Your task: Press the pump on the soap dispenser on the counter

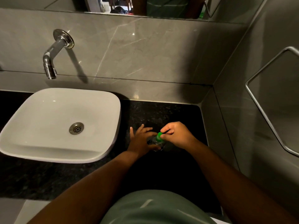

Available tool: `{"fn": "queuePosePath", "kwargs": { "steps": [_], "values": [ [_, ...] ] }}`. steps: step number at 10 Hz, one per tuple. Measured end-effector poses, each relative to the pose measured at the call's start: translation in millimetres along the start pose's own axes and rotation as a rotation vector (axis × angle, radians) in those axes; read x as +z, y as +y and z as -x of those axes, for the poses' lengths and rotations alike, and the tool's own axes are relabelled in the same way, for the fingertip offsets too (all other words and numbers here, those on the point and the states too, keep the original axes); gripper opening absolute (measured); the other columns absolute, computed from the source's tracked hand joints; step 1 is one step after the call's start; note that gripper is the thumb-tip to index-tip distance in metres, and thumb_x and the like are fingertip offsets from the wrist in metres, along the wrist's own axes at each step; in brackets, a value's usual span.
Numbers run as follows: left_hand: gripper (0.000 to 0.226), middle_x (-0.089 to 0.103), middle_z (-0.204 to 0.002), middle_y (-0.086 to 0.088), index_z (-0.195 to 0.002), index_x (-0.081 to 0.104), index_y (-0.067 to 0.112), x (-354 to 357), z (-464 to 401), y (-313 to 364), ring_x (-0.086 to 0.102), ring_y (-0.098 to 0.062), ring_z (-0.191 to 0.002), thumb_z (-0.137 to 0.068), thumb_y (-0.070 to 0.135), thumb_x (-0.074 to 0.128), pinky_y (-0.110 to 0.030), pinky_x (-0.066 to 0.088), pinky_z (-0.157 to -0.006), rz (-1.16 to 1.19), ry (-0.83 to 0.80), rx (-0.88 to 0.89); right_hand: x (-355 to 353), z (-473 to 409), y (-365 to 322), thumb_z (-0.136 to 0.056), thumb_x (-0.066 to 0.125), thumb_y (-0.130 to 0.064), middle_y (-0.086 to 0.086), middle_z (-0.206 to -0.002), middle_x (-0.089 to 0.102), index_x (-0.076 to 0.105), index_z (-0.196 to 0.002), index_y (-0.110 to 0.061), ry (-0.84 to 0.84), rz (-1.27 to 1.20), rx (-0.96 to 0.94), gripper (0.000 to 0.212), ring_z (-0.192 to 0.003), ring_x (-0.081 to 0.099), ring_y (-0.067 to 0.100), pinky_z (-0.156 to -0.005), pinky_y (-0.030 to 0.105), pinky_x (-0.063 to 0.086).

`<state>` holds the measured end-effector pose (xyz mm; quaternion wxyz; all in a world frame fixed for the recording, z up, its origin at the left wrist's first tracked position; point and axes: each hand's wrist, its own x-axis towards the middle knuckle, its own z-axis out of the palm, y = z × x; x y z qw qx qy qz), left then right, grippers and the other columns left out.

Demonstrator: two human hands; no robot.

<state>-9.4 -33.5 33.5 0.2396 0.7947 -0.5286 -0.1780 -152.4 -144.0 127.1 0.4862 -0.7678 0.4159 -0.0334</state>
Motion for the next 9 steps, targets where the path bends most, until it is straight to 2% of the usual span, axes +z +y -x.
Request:
{"fn": "queuePosePath", "kwargs": {
  "steps": [1,4,5,7,8,9],
  "values": [
    [0.058,0.049,-0.138,0.012,-0.114,0.059,0.049,1.8,-1.1,0.1,0.016,-0.017,-0.142,-0.060,0.063,0.075,-0.057,-0.015,-0.109,-0.012,0.010,-0.009,5.6,6.5,0.2,-0.073,0.079,-0.013,0.004,-0.074,0.071,0.071,-0.089,-0.016,0.032,-0.131,0.020,0.018,-0.068,0.067,0.012,-0.065,0.021,0.050],
    [0.059,0.051,-0.135,0.012,-0.114,0.058,0.048,7.8,-2.2,-5.8,0.020,-0.017,-0.141,-0.059,0.066,0.072,-0.057,-0.015,-0.107,-0.023,0.025,-0.003,15.4,12.5,2.2,-0.076,0.076,-0.015,0.005,-0.080,0.073,0.070,-0.082,-0.021,0.081,-0.332,0.142,0.011,-0.055,0.062,0.000,-0.047,0.013,0.045],
    [0.060,0.051,-0.136,0.011,-0.115,0.058,0.047,6.6,-2.9,-7.2,0.020,-0.019,-0.141,-0.060,0.067,0.070,-0.059,-0.015,-0.107,-0.031,0.007,0.012,17.7,12.0,3.4,-0.076,0.076,-0.014,0.005,-0.083,0.074,0.069,-0.080,-0.021,0.099,-0.380,0.149,0.010,-0.057,0.063,0.001,-0.046,0.015,0.045],
    [0.062,0.051,-0.134,0.011,-0.114,0.058,0.047,5.6,-2.6,-4.6,0.023,-0.021,-0.140,-0.058,0.071,0.066,-0.062,-0.010,-0.107,-0.035,-0.004,-0.014,16.0,10.2,6.7,-0.079,0.074,-0.015,0.008,-0.089,0.073,0.068,-0.097,-0.014,0.042,-0.377,0.152,0.020,-0.066,0.065,0.006,-0.055,0.019,0.048],
    [0.069,0.051,-0.135,0.011,-0.115,0.055,0.049,9.3,0.1,-2.6,0.024,-0.019,-0.139,-0.053,0.078,0.058,-0.061,-0.008,-0.107,-0.005,0.009,-0.051,12.4,11.7,6.8,-0.078,0.076,-0.022,0.004,-0.087,0.070,0.066,-0.104,-0.015,0.035,-0.365,0.180,0.029,-0.067,0.063,0.006,-0.053,0.016,0.047],
    [0.074,0.047,-0.139,0.011,-0.121,0.050,0.052,13.5,0.2,-7.2,0.022,-0.018,-0.140,-0.053,0.077,0.062,-0.059,-0.008,-0.108,0.031,-0.009,-0.077,10.8,12.3,8.1,-0.081,0.071,-0.031,0.000,-0.089,0.070,0.066,-0.104,-0.019,0.071,-0.345,0.190,0.026,-0.073,0.063,0.006,-0.055,0.016,0.045]
  ]
}}
